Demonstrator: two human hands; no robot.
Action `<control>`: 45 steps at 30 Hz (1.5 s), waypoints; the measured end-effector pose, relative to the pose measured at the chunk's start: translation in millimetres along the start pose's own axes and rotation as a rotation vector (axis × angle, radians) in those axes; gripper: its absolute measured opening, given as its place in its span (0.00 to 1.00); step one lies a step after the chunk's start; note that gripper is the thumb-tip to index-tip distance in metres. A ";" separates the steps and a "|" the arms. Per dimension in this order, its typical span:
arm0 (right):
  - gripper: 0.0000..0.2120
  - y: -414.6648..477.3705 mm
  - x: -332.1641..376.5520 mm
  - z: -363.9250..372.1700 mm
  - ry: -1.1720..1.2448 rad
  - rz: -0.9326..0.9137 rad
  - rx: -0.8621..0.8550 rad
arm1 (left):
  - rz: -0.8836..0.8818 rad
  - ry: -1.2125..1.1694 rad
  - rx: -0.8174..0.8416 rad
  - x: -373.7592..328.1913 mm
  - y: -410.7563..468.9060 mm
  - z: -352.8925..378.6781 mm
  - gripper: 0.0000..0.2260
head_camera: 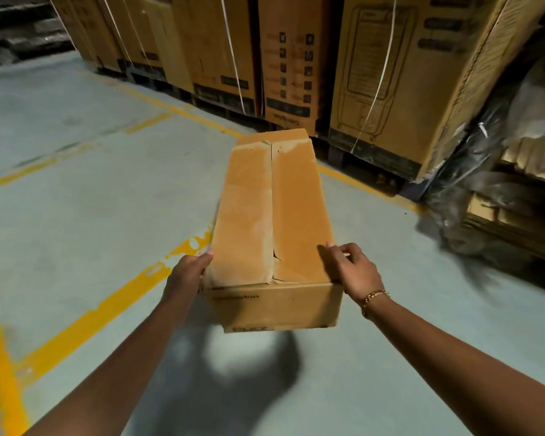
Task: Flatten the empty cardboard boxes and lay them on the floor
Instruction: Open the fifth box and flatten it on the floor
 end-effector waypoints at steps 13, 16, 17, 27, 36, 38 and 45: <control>0.31 -27.0 -85.2 48.8 0.255 0.461 0.496 | -0.350 0.007 0.263 66.8 -49.6 59.0 0.35; 0.20 -26.8 -89.6 47.8 0.301 0.455 0.516 | -0.341 -0.017 0.232 69.1 -62.8 66.1 0.32; 0.18 -23.9 -92.3 42.7 0.296 0.441 0.501 | -0.333 -0.028 0.227 69.2 -68.8 70.3 0.31; 0.35 -43.3 -222.5 -84.9 0.261 0.476 0.367 | -0.387 -0.004 0.457 102.7 -205.2 177.2 0.45; 0.32 -131.1 -387.9 -205.3 0.254 0.780 0.136 | -0.405 0.130 0.634 159.1 -324.4 304.1 0.43; 0.24 -148.3 -410.9 -218.0 0.212 0.819 0.083 | -0.370 0.160 0.654 165.2 -331.1 323.0 0.43; 0.15 -179.6 -450.9 -227.4 0.189 0.853 -0.056 | -0.360 0.271 0.693 187.2 -336.1 355.4 0.35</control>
Point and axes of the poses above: each hand's wrist, its own y-axis towards the middle knuckle, its own z-axis out of the palm, x = y × z, the point moved 10 cm from there along y, towards the middle knuckle, and after that the axes turned 9 degrees about -x, right-handed, at the moved point
